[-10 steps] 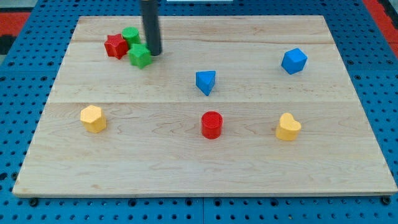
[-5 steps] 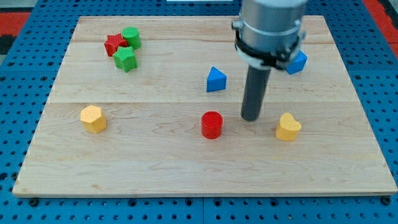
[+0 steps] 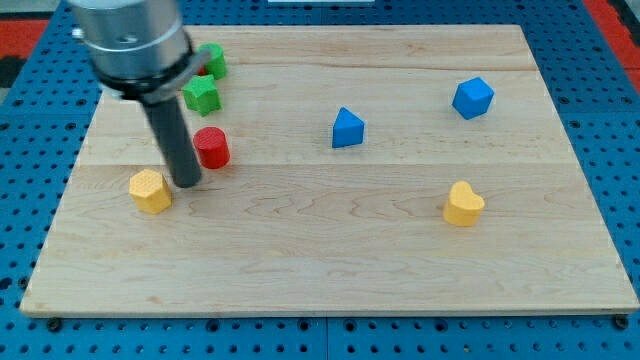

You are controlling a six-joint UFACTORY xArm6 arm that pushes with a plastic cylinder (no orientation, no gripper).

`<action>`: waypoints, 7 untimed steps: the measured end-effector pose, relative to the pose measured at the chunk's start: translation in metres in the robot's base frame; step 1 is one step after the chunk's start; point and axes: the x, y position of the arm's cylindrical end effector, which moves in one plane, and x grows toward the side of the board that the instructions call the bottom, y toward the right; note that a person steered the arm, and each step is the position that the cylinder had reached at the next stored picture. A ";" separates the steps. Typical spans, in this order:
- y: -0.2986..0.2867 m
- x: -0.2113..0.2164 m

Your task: Move the red circle into the red star

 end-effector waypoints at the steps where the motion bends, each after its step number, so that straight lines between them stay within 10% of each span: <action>1: 0.017 -0.017; 5: 0.067 -0.021; 7: 0.064 -0.102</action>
